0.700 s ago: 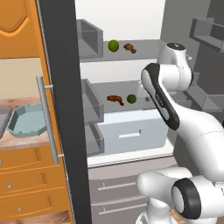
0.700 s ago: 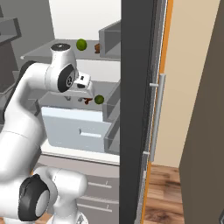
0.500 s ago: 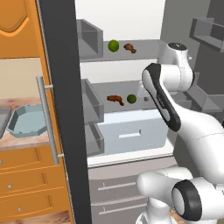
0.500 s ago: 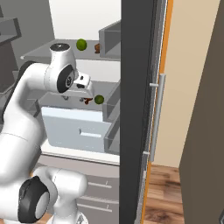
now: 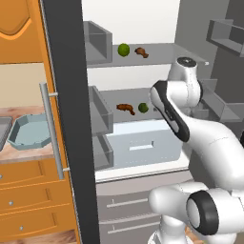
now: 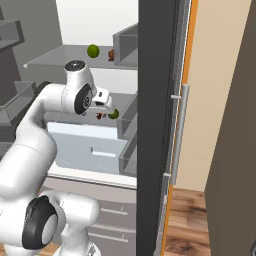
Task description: Place one lime and one chicken drumstick in each tupperware on the nearby counter, to pack two identical lunches.
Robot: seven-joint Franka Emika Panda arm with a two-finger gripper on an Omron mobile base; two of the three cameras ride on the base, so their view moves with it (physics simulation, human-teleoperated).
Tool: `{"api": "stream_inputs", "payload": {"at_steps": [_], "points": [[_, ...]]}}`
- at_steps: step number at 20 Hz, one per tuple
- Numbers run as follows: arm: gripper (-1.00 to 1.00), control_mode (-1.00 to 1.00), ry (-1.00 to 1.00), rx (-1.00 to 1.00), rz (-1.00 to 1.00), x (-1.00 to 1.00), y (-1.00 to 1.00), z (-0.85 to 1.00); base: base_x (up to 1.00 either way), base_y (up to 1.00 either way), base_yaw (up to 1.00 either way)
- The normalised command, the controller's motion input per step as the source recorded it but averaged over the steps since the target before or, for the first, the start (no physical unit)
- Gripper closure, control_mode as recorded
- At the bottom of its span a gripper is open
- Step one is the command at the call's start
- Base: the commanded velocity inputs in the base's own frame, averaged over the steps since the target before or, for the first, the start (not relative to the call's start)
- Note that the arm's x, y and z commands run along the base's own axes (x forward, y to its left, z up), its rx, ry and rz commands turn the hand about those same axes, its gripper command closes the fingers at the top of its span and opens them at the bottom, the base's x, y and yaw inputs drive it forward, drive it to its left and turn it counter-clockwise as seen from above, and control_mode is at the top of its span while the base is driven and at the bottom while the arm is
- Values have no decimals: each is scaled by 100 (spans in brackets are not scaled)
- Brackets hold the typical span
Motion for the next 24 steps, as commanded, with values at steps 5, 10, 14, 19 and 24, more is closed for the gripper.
{"api": "stream_inputs", "payload": {"at_steps": [5,10,14,19,24], "points": [[-100,-100,0,2,-4,99,3,-13,0,0,0],[-100,-100,-4,2,0,34,3,-9,0,0,0],[-100,-100,-8,1,0,0,0,-37,0,0,0],[-100,-100,-24,0,0,0,0,-36,0,0,0],[-100,-100,-9,0,0,16,0,-13,0,0,0]]}}
